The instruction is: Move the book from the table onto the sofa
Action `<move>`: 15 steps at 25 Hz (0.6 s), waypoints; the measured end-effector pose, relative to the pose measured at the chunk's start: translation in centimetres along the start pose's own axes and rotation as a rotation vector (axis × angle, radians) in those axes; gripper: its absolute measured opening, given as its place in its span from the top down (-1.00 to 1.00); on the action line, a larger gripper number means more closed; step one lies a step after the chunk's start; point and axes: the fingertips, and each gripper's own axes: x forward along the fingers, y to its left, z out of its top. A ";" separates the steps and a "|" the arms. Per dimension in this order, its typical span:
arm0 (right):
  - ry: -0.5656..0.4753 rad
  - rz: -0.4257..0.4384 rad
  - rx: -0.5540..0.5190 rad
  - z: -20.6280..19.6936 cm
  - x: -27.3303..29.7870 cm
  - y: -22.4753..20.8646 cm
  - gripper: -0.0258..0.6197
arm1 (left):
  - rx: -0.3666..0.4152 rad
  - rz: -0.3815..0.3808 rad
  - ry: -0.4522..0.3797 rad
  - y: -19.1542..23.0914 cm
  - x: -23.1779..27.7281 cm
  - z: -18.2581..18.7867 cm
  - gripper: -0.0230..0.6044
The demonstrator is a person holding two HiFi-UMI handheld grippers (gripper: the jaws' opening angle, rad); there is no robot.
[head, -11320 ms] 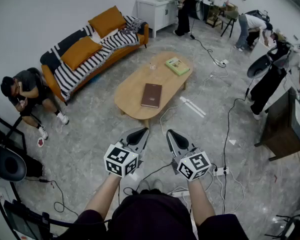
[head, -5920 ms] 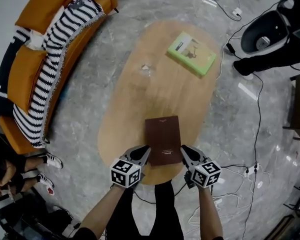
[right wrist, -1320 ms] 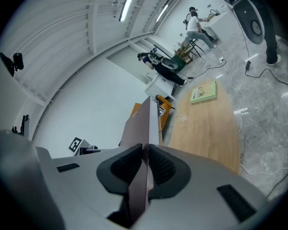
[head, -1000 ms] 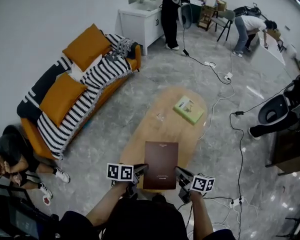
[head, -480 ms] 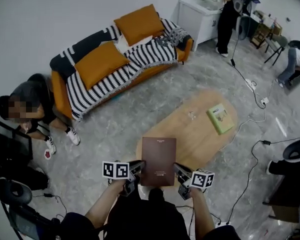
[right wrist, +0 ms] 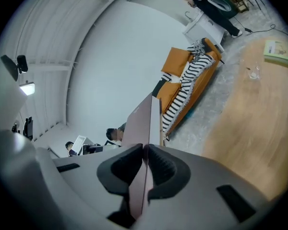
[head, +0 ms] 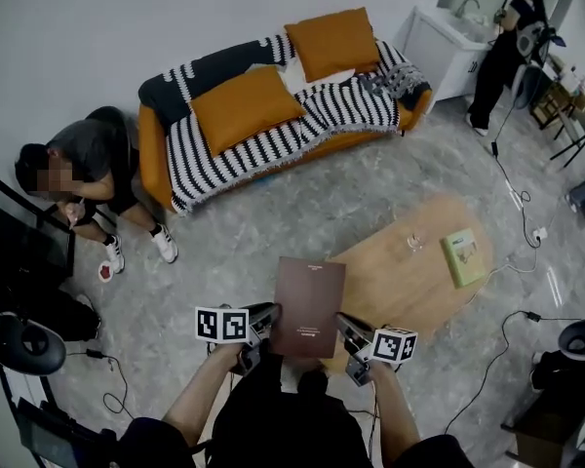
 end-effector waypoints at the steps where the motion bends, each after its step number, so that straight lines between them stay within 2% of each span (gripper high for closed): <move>1: -0.004 -0.002 0.002 0.3 1.2 0.4 0.74 | 0.006 -0.005 0.002 0.8 -0.4 1.1 0.66; 9: -0.068 -0.040 0.033 3.0 9.6 2.8 0.75 | 0.078 -0.065 0.051 5.8 -2.4 9.7 0.67; 15: -0.102 -0.040 0.044 4.9 13.4 4.5 0.75 | 0.096 -0.094 0.039 7.5 -3.5 14.5 0.68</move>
